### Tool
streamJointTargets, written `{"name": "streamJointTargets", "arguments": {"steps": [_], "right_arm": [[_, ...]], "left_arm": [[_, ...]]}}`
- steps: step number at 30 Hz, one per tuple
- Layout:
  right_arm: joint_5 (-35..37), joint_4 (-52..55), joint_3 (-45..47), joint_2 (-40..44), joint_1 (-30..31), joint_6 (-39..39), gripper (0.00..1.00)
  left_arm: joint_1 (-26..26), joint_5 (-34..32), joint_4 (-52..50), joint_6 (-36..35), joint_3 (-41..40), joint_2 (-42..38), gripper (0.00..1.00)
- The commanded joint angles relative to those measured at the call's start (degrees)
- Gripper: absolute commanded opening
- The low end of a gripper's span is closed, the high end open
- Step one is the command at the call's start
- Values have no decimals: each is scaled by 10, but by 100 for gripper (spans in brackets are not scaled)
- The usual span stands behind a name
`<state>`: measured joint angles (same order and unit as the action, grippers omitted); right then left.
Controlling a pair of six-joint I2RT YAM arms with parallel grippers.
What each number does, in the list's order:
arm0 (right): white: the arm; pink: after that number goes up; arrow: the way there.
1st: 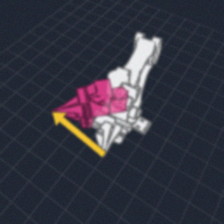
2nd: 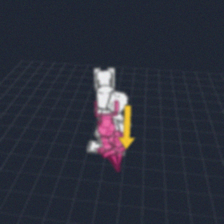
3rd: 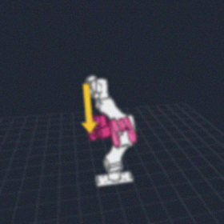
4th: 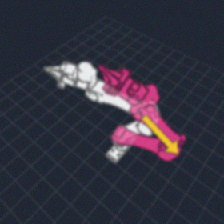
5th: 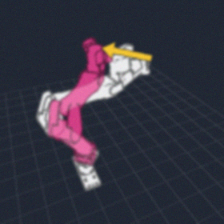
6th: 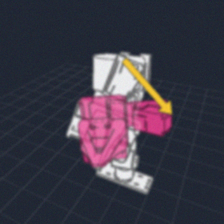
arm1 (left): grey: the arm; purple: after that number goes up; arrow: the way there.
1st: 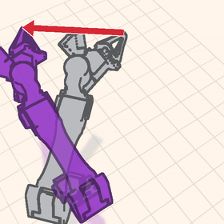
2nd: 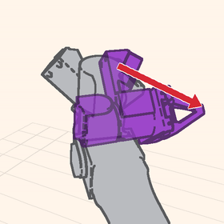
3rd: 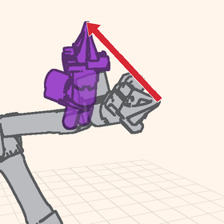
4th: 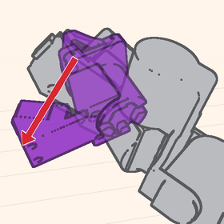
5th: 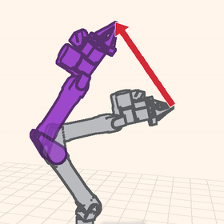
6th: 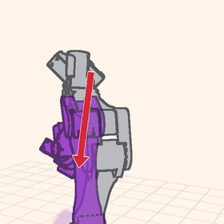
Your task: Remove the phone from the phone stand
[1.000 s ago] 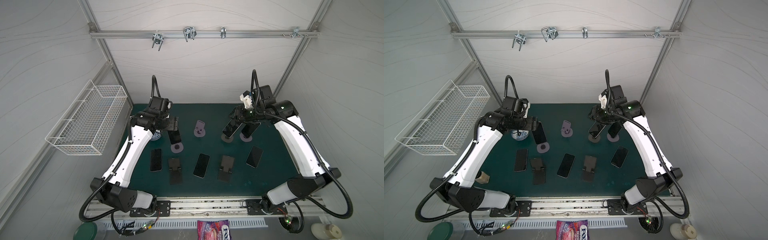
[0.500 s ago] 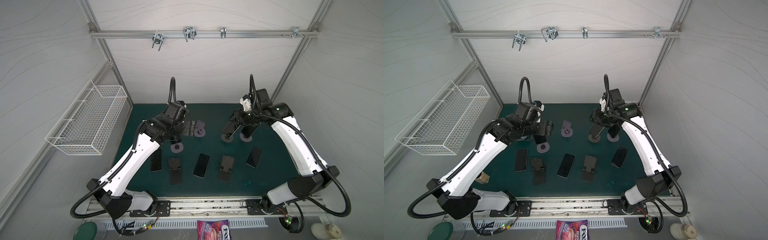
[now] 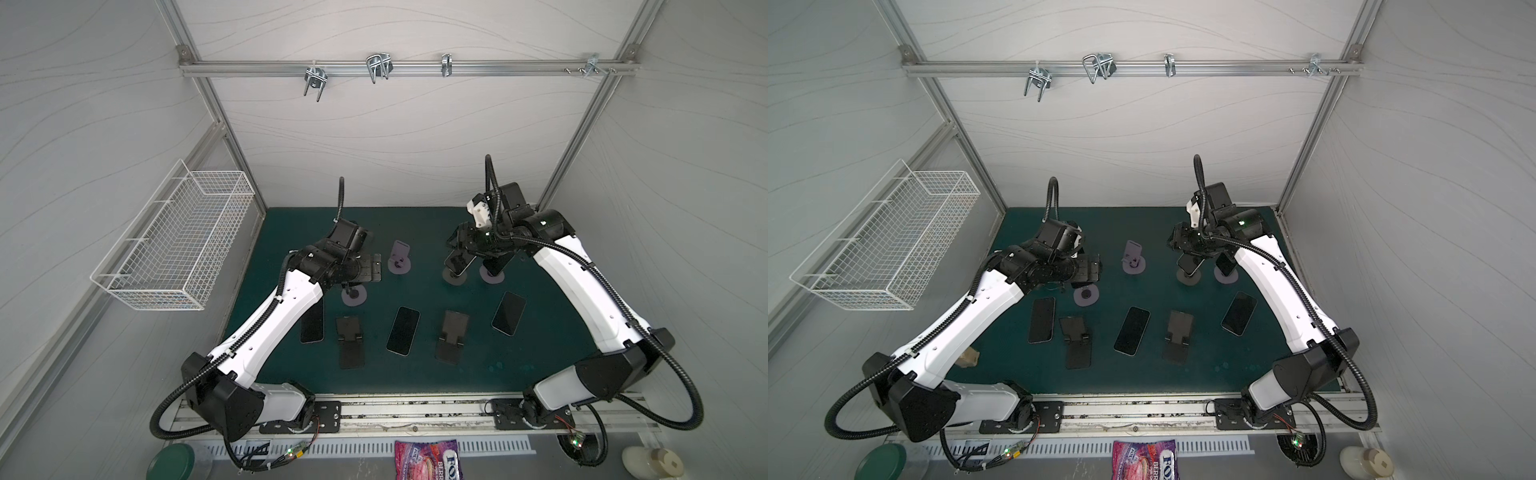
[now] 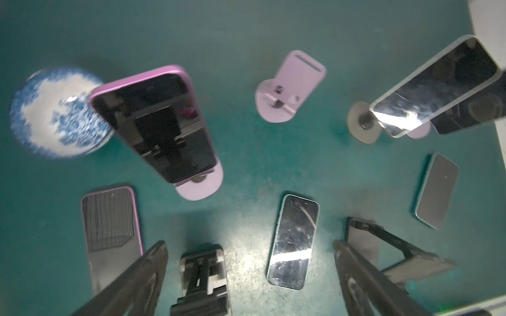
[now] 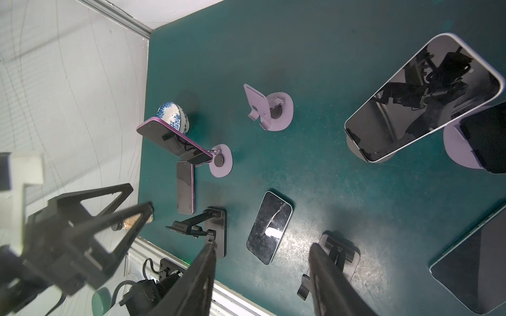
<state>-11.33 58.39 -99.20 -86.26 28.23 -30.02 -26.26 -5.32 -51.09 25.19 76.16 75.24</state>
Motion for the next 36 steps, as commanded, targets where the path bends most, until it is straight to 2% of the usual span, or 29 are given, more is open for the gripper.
{"name": "streamJointTargets", "arguments": {"steps": [1,13,31,36], "right_arm": [[-15,-7,5,4,4,0,56],[-56,-26,-5,-22,5,9,56],[-85,-20,26,-6,5,12,56],[-86,-18,21,-12,4,19,58]], "left_arm": [[29,10,22,13,-2,-26,96],[112,3,16,21,-7,-4,95],[116,-26,48,55,5,65,95],[116,-8,62,66,7,80,93]]}}
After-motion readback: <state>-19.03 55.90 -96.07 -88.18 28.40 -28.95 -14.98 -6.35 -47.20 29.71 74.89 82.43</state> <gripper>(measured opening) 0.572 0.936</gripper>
